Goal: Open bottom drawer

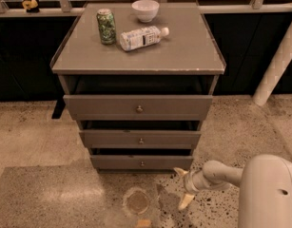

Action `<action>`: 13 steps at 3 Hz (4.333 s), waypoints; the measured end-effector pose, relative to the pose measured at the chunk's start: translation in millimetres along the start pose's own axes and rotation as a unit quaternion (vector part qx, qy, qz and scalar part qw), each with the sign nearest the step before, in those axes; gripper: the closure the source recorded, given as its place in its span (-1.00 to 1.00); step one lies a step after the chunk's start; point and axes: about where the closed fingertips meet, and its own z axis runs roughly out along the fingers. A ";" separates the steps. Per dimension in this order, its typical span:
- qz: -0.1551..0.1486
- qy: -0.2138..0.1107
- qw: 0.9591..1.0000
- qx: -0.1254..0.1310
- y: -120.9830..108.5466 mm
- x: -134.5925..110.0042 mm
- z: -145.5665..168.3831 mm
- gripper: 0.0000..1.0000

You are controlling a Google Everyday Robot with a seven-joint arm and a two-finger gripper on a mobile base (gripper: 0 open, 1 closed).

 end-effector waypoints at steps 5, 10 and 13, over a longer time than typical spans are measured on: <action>0.001 0.037 0.996 0.076 -98.7 17.5 -5.6 -1.00; 0.053 0.103 0.986 0.122 -184.5 83.4 61.6 -1.00; 0.053 0.103 0.986 0.122 -184.4 83.4 61.8 -0.16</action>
Offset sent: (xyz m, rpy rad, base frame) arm 0.0172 0.0048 -0.0001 -0.0230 -0.0371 -0.0468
